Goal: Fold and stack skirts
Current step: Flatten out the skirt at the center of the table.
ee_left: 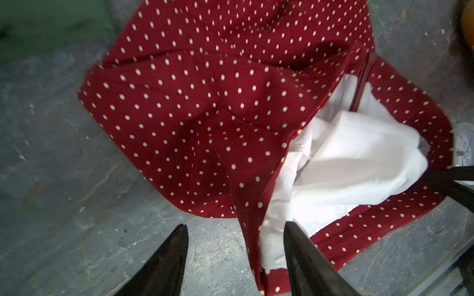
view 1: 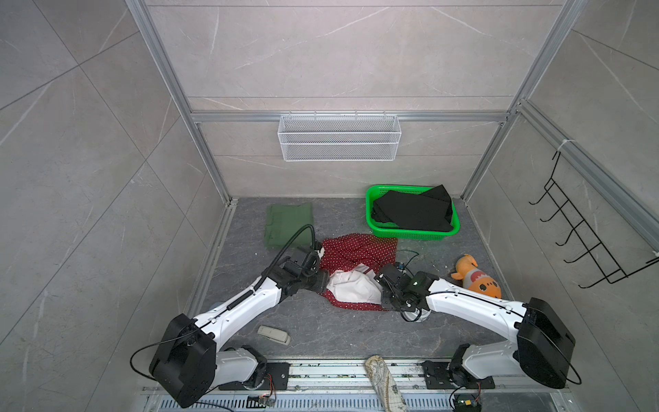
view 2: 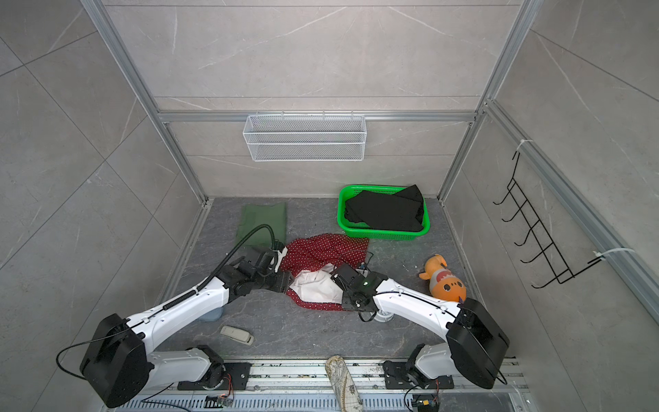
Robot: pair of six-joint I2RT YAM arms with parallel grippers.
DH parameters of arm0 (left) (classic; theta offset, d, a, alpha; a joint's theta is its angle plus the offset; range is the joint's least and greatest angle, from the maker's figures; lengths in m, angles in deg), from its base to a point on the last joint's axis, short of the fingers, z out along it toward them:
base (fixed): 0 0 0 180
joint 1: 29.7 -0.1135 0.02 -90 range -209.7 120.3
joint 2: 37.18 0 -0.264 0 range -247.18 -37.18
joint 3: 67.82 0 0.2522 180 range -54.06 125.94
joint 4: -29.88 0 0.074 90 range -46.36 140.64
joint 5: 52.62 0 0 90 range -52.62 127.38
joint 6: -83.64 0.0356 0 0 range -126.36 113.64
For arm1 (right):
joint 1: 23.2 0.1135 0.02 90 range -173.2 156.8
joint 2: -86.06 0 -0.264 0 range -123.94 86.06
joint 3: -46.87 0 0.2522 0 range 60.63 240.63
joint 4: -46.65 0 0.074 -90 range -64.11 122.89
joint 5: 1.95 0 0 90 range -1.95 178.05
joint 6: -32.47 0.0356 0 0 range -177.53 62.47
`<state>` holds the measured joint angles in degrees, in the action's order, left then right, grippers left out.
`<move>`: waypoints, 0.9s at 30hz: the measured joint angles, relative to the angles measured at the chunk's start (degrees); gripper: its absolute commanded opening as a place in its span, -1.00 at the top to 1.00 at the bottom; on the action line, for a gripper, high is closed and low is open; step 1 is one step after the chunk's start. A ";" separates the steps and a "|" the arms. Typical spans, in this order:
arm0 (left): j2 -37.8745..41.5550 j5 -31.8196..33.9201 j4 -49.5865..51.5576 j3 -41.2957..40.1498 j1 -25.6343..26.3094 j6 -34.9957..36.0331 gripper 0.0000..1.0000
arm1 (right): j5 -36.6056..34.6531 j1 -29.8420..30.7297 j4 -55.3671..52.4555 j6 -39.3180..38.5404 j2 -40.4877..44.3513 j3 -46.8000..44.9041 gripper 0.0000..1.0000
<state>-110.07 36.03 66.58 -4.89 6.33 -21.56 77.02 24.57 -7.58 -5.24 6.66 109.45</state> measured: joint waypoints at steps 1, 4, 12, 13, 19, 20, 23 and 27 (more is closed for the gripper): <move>0.02 0.24 0.37 1.55 0.00 1.20 -0.25 | -0.20 0.11 0.00 -0.24 0.02 -0.20 1.00; -0.68 0.35 2.29 6.03 0.00 5.33 -0.21 | -0.37 0.24 0.02 -0.83 0.04 -0.59 1.00; -7.96 -3.23 7.76 15.26 0.52 16.28 -0.06 | -0.63 0.55 0.28 -1.11 1.22 -0.94 1.00; -8.66 -3.41 8.46 15.72 0.76 17.11 -0.05 | -0.68 0.55 0.31 -1.11 1.46 -0.94 1.00; -13.68 -3.15 12.02 16.94 3.41 21.11 0.03 | -1.03 0.55 0.39 -1.68 2.58 -0.94 1.00; -14.62 -2.80 12.31 16.94 3.78 21.42 0.05 | -1.05 0.55 0.39 -1.95 2.60 -0.94 1.00; -17.31 -1.07 13.16 17.00 4.50 21.99 0.23 | -1.07 0.55 0.37 -2.40 2.62 -0.94 1.00; -20.13 2.60 13.44 17.62 4.66 22.12 0.46 | -1.53 0.55 0.17 -2.60 3.02 -0.94 1.00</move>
<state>-130.20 38.63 80.02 12.72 10.99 0.56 75.49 25.12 -7.41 -7.84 9.68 108.51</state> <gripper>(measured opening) 0.303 0.061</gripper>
